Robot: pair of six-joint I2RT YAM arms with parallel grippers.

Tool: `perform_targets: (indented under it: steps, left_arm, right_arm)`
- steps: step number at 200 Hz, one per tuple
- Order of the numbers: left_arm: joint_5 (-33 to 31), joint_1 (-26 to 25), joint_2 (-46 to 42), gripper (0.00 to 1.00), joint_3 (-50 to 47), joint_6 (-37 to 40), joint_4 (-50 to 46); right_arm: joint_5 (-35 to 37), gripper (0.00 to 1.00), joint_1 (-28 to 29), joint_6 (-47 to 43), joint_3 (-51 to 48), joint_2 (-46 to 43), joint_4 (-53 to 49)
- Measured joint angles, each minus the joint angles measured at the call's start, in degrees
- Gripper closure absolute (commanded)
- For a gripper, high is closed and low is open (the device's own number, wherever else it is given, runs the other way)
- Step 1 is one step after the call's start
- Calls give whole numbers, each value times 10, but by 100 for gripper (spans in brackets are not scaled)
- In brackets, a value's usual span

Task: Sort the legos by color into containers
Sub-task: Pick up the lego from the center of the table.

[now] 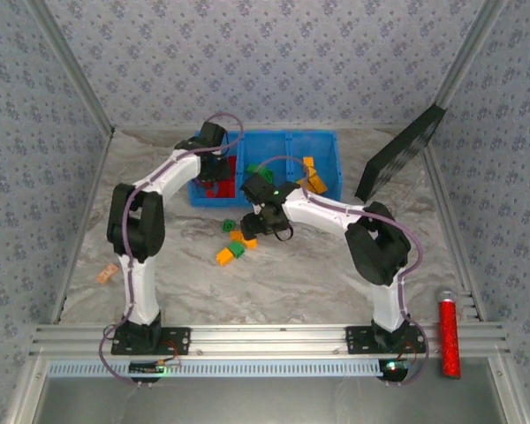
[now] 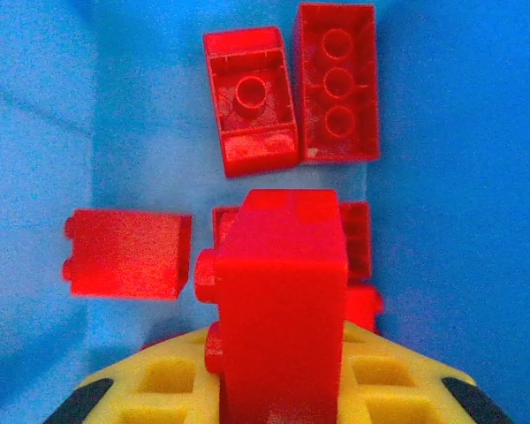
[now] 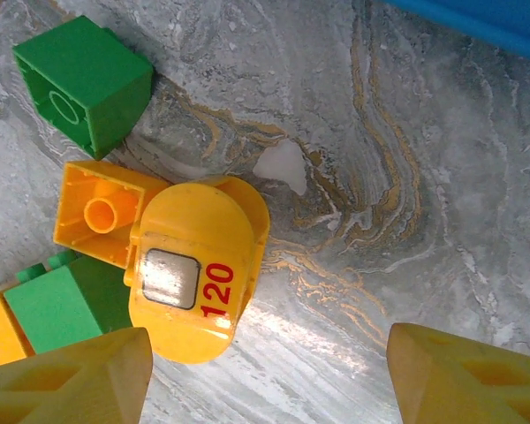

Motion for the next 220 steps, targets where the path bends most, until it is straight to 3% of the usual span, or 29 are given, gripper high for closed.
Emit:
perform_targets:
  steps: [78,112,158,220]
  left_arm:
    - [27,13,45,75,27,4,3]
    - [34,13,48,62,27,8,5]
    - [42,13,48,61,27,10,17]
    - [42,13,45,59,14,11,27]
  right_arm:
    - [28,27,34,17,-16,15,36]
    - [39,27,40,21,-17,33,51]
    - [50,27,39,21,-14,40,57]
    - [63,37,32,15,-1,56,59]
